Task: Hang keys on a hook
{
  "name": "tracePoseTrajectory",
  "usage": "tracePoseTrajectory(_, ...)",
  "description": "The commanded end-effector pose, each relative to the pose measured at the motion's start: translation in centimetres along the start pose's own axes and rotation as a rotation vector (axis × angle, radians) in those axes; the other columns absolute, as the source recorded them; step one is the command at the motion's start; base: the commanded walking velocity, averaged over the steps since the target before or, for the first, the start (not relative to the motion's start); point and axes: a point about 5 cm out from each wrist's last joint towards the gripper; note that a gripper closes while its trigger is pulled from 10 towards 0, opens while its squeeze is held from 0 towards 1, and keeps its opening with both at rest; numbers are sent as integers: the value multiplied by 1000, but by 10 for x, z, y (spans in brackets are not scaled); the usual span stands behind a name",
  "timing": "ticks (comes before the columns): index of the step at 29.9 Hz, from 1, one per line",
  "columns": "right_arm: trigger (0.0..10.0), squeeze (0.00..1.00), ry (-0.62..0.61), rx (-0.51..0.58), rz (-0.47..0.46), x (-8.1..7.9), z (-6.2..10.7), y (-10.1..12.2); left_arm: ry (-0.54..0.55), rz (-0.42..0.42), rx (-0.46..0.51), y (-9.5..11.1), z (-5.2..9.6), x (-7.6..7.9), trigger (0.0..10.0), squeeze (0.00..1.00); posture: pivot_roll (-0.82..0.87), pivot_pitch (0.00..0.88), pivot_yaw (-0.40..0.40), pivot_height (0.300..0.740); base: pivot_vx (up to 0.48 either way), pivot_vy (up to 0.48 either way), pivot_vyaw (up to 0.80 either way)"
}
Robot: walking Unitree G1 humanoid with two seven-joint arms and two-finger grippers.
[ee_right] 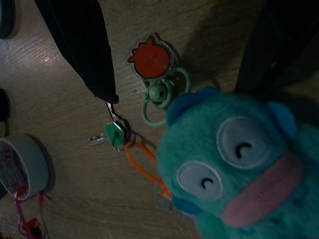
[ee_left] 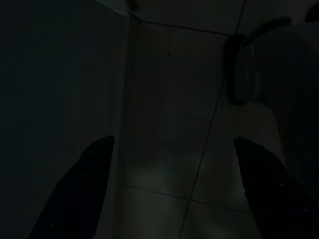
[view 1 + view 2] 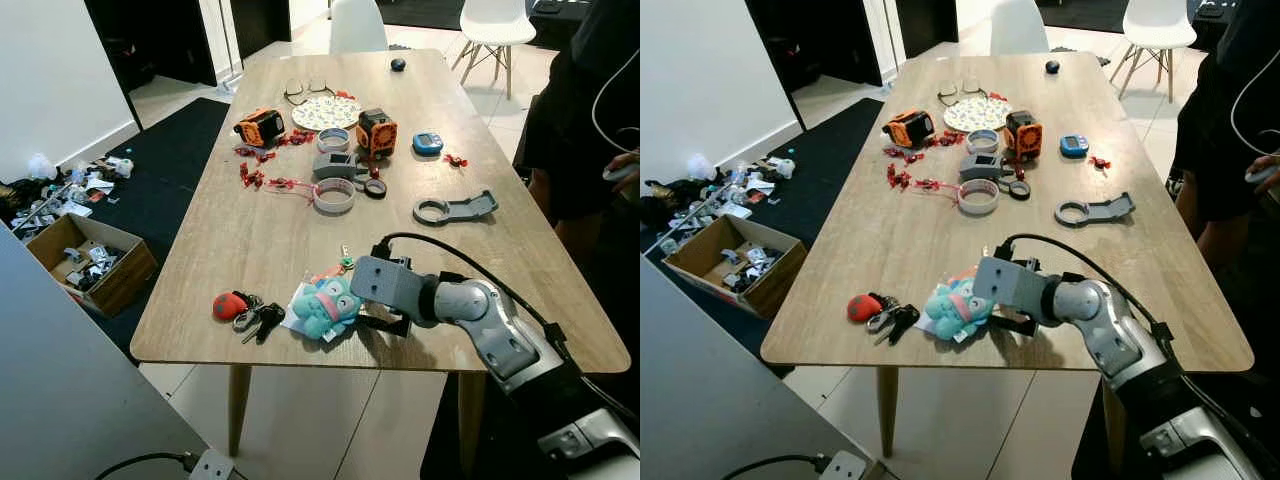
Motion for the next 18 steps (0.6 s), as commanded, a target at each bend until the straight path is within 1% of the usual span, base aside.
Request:
tracePoseTrajectory(1,10000,0,-4,-13,14,1,0,-1,-7,9,-17,-6,0,3,10000,0,-112,73,54,740,0,0,0)
tracePoseTrajectory(6,10000,0,-39,-34,16,4,0,-6,-8,4,-13,-4,0,3,10000,0,-115,70,53,740,0,0,0)
tracePoseTrajectory(11,10000,0,-109,-54,27,12,0,-10,-7,3,-9,-3,0,3,10000,0,-119,65,53,740,0,0,0)
tracePoseTrajectory(18,10000,0,-135,-51,33,15,-3,-10,-8,5,-8,-2,0,3,10000,0,-118,68,52,740,0,0,0)
Point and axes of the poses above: a point about 5 cm out from each wrist's last joint towards the gripper, its own z axis pointing back from the gripper into the wrist, its own y axis along the axis of the wrist's last joint, x = y × z, and after that the axes turned 5 degrees about z, right-handed
